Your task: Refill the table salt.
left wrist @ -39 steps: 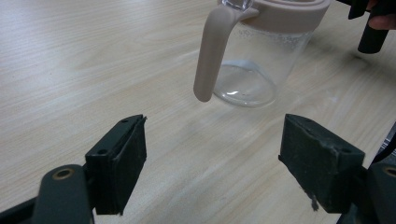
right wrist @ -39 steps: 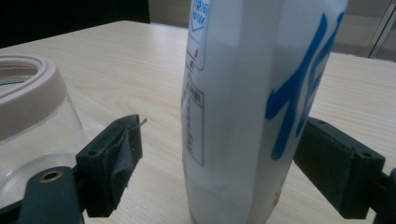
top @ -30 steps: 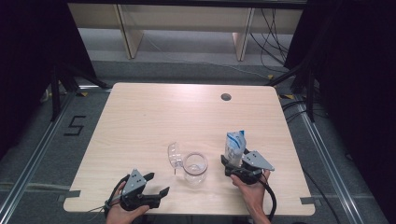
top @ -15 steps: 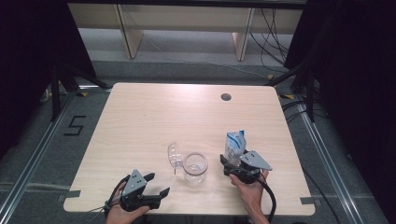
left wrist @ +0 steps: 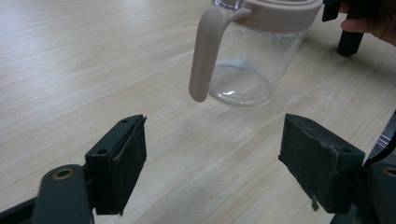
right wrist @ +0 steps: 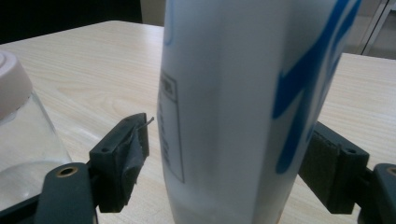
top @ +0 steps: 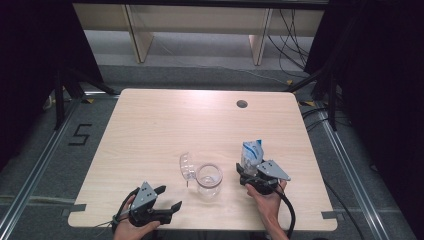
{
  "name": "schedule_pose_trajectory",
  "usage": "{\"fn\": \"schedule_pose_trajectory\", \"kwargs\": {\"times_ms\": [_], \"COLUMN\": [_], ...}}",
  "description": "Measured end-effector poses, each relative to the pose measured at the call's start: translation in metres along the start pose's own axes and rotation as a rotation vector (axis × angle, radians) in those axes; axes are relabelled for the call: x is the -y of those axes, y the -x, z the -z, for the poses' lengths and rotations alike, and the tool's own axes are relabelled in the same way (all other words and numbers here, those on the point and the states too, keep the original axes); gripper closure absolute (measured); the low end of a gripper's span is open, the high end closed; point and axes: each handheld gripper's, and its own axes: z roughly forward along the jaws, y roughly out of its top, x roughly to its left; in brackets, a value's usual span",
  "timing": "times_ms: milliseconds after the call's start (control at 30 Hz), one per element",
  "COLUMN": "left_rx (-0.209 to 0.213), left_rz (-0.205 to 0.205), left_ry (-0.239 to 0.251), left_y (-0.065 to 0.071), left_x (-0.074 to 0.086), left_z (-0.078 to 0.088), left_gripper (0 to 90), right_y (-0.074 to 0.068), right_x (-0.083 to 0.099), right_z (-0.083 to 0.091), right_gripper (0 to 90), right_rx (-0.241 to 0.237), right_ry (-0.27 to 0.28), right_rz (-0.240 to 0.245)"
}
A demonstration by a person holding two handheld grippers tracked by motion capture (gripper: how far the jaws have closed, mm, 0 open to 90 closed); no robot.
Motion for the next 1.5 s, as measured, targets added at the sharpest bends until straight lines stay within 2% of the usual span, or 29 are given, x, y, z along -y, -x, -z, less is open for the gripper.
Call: {"fn": "schedule_pose_trajectory", "kwargs": {"times_ms": [200, 233, 267, 433, 467, 500, 533, 600, 633, 767, 1033, 1133, 1200, 1333, 1467, 1500], "left_rx": [0.0, 0.001, 0.001, 0.0, 0.0, 0.0, 0.0, 0.001, 0.001, 0.001, 0.002, 0.004, 0.004, 0.003, 0.002, 0.003], "left_rz": [-0.001, 0.0, 0.0, 0.0, 0.0, 0.0, 0.001, 0.0, 0.0, 0.0, 0.001, 0.003, 0.003, 0.003, 0.0, 0.0], "left_ry": [-0.001, -0.001, -0.001, 0.001, 0.001, 0.0, 0.001, 0.0, 0.0, 0.001, 0.0, 0.003, 0.003, 0.003, 0.001, 0.002], "left_y": [0.0, 0.0001, 0.0001, 0.0001, 0.0002, 0.0002, 0.0002, 0.0002, 0.0002, 0.0003, 0.0006, 0.001, 0.001, 0.0009, 0.0007, 0.0007], "left_x": [0.0, 0.0, 0.0, 0.0001, 0.0001, 0.0001, 0.0001, 0.0001, 0.0001, 0.0001, 0.0001, 0.0002, 0.0002, 0.0002, 0.0, 0.0], "left_z": [0.0, -0.0001, -0.0002, -0.0002, -0.0002, -0.0002, -0.0003, -0.0004, -0.0003, -0.0004, -0.0005, -0.0009, -0.001, -0.0009, -0.0003, -0.0002], "left_gripper": [22.3, 22.3, 22.3, 22.3, 22.3, 22.3, 22.3, 22.3, 22.3, 22.3, 22.3, 22.3, 22.3, 22.3, 22.3, 22.3], "right_y": [0.0005, -0.0003, 0.0017, 0.0022, 0.0022, 0.0013, 0.0028, 0.0032, 0.0028, 0.0023, 0.0025, 0.0027, 0.0032, 0.003, 0.0062, 0.0059], "right_x": [0.0, 0.0, 0.0001, -0.0008, -0.0006, -0.0005, -0.0007, -0.0009, -0.0008, -0.0012, -0.0015, -0.0015, -0.0013, -0.0018, -0.0016, -0.0016], "right_z": [-0.0012, -0.0014, -0.0028, -0.0029, -0.0037, -0.0034, -0.0036, -0.0041, -0.006, -0.0059, -0.0057, -0.0058, -0.0069, -0.0072, -0.0088, -0.0083], "right_gripper": [26.0, 26.4, 26.6, 28.3, 28.3, 28.5, 28.9, 29.8, 30.7, 32.3, 33.7, 34.9, 35.8, 41.1, 42.6, 43.0], "right_rx": [0.014, 0.001, 0.007, 0.018, 0.017, 0.015, 0.02, 0.016, 0.009, 0.005, 0.003, -0.01, 0.004, -0.005, -0.028, -0.014], "right_ry": [0.011, 0.0, 0.013, 0.002, 0.014, 0.004, 0.011, 0.013, 0.03, 0.023, 0.015, 0.003, 0.025, 0.024, 0.03, 0.032], "right_rz": [-0.002, -0.022, 0.002, 0.004, 0.002, -0.022, 0.001, 0.003, 0.007, 0.012, 0.011, -0.009, 0.007, 0.003, 0.012, 0.01]}}
